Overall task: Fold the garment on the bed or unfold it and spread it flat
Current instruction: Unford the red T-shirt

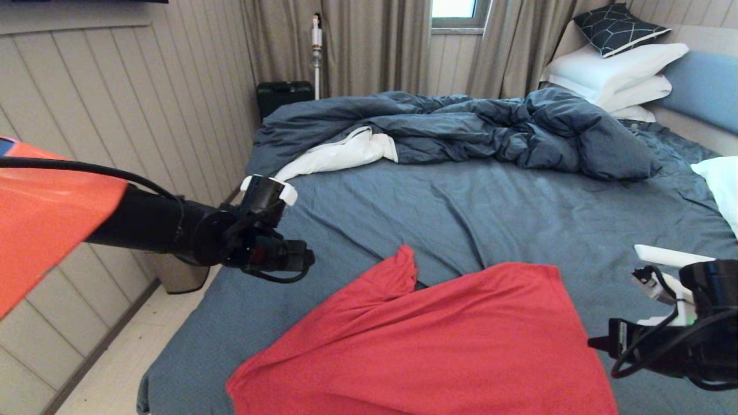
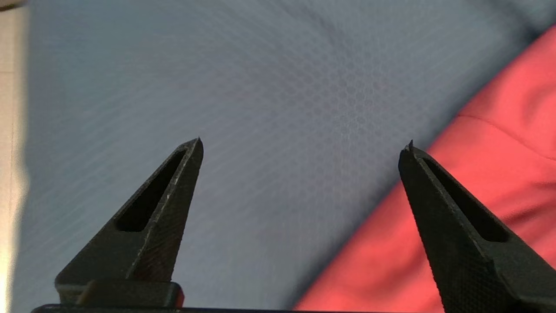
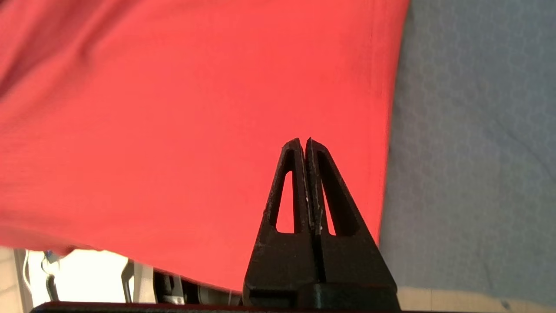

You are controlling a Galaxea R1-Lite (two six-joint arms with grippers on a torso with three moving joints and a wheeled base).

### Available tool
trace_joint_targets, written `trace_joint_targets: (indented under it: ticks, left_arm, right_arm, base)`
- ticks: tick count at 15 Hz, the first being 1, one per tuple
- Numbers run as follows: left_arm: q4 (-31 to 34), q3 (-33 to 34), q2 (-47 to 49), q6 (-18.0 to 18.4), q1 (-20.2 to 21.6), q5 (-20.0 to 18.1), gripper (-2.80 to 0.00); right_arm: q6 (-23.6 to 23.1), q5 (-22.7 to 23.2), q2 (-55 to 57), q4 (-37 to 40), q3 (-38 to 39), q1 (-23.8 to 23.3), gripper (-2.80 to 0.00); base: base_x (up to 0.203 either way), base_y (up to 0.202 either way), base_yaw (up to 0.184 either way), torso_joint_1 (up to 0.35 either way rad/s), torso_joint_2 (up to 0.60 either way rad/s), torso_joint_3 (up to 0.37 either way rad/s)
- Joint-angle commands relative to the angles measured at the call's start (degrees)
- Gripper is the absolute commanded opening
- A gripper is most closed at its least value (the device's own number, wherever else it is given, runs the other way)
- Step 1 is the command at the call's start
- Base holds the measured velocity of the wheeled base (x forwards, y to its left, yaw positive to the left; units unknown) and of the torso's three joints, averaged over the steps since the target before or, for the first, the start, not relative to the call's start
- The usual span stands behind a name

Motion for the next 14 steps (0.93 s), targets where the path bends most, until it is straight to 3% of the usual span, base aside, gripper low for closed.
trace_joint_targets:
  ticks: [1, 3, 9, 14]
  left_arm:
    - [0.29, -2.77, 6.43, 0.78, -0.56, 0.13, 0.0]
    - [0.03, -2.91, 7.37, 1.95, -1.05, 0.14, 0.0]
    - [0.15, -2.91, 6.81, -0.43, -1.11, 0.14, 0.0]
    - [-0.09, -3.22, 7.82, 0.41, -1.72, 0.14, 0.0]
  right_arm:
    - [0.02, 0.17, -0.14, -0.14, 0.23, 0.09, -2.8]
    - [0.02, 0.17, 0.06, -0.14, 0.23, 0.18, -2.8]
    - [0.69, -0.49, 1.84, -0.05, -1.5, -0.06, -2.8]
    - [0.72, -0.45, 1.8, -0.05, -1.35, -0.08, -2.8]
  base:
    - [0.0, 0.0, 0.0, 0.0, 0.0, 0.0]
    - [0.0, 0.0, 0.0, 0.0, 0.0, 0.0]
    - [0.0, 0.0, 0.0, 0.0, 0.0, 0.0]
    - [0.0, 0.0, 0.0, 0.0, 0.0, 0.0]
